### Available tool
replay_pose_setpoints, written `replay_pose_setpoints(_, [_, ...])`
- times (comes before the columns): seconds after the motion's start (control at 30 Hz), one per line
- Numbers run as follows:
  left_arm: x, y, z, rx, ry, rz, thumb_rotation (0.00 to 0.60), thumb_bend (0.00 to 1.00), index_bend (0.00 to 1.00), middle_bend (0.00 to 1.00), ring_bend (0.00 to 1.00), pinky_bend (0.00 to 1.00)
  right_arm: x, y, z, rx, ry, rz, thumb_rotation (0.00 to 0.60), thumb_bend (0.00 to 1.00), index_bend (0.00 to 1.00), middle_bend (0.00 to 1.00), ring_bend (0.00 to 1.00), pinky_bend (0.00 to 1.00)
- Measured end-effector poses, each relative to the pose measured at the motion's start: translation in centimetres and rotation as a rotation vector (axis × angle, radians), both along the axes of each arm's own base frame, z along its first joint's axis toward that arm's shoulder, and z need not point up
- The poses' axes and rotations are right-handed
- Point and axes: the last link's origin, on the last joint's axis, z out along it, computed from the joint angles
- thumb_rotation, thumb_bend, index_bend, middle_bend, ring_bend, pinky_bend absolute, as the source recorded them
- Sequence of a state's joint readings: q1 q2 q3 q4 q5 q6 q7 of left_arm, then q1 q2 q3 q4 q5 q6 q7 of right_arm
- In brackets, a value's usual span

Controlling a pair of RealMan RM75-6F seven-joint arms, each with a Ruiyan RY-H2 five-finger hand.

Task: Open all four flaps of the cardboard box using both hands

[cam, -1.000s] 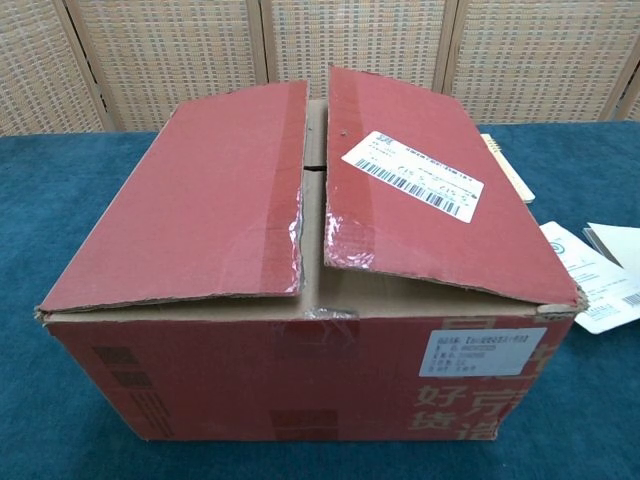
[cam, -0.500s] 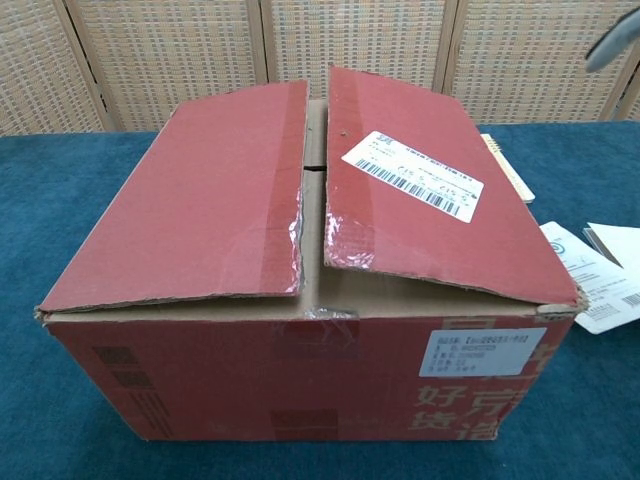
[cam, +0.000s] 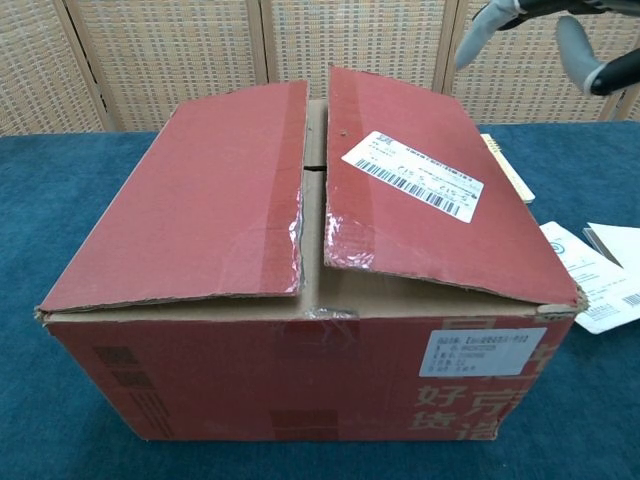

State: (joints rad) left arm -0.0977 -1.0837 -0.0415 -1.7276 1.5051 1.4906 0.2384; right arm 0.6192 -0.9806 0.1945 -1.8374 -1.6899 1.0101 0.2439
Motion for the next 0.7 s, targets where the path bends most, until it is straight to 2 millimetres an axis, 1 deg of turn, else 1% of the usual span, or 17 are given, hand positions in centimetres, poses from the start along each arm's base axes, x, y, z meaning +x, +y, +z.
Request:
replay_pose_setpoints(0.17, [-0.1,-0.1,-0.2,-0.007,-0.013,0.005,0.6,0.17,0.14,0.0,0.02,0.0,2.0,-0.5,-0.8,0.04,0.005,0.047,0.6,0.98,0.24,0.22,0.0,0.05])
replay_pose_setpoints(0.3, [-0.1,-0.1,-0.2,-0.003,-0.024,0.006,0.6,0.17,0.14,0.0,0.02,0.0,4.0,-0.7,-1.6,0.077,0.005,0.092,0.6,0.98,0.24,0.23,0.0,0.05])
replay_pose_setpoints(0.7, [-0.5,-0.1,-0.6,-0.017,-0.034,0.026,0.6,0.17,0.14,0.0,0.02,0.0,8.9,-1.1,-4.0,0.172,0.035,0.182,0.6,0.98,0.24,0.23,0.0,0.05])
